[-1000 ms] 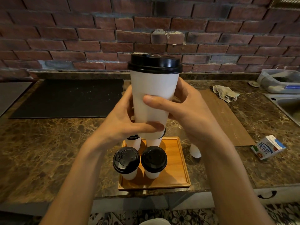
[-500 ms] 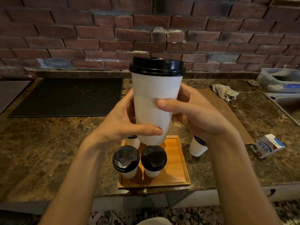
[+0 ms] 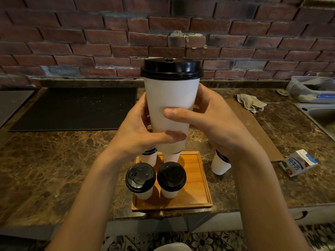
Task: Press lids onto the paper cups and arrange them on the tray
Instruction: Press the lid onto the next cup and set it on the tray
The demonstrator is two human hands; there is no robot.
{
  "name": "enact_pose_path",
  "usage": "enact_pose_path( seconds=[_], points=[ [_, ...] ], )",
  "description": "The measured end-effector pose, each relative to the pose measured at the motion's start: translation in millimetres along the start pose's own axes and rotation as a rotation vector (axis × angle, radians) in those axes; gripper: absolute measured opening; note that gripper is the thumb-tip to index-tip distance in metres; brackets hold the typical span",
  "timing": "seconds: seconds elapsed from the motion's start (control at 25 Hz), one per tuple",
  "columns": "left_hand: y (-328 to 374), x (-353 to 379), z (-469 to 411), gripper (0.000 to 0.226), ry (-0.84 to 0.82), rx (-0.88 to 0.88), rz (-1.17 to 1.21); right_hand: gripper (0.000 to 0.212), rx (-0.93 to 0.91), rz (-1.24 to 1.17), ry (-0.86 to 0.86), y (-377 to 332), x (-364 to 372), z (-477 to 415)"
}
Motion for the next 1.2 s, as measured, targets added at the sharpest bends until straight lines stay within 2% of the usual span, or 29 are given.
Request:
enact_pose_path(
  seconds=[0.08,0.28,0.4,0.56,0.64,0.84,1.0,1.2],
  points=[
    [1.5,-1.2,-0.6,0.094,0.030,0.015,-0.030,0.074,-0.001,0.035,0.028,-2.7,-0.4,0.1],
    [3.4,-2.0,-1.1,0.090,0.087,0.049,-0.046,0.072,0.012,0.096,0.121,-0.5,0.3,0.7],
    [3.5,1.1,-1.3,0.097,0.097,0.053,-0.053,0.076,0.048,0.129,0.195,7.0,0.9,1.8],
    [3.7,2.4,0.0,0.088,0.110,0.055,-0.052,0.076,0.043,0.113,0.219,9.5,2.6,2.6],
    [3.3,1.2,-0.5,0.093,0.108,0.041,-0.059,0.074,0.025,0.105,0.213,7.7,0.9,2.1],
    [10.4,-2.8,-2.7,0.078,0.041,0.037,-0.082,0.070,0.009,0.015,0.136,2.9,-0.9,1.4],
    [6.9,-3.8,-2.4,0.076,0.004,0.010,-0.067,0.072,0.004,0.023,0.061,1.6,1.1,1.3],
    [2.7,-0.5,-0.6,0.072,-0.047,-0.013,-0.010,0.061,-0.013,0.009,-0.035,5.2,3.1,0.9]
  ],
)
Point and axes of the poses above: each hand's wrist, its own z-axis away from the middle knuckle, its own x-axis out of the palm, y = z × x, the point moved 9 cm from there along -z, towards the middle knuckle, and after that the axes turned 7 degrees about z, right-handed, at the moved point
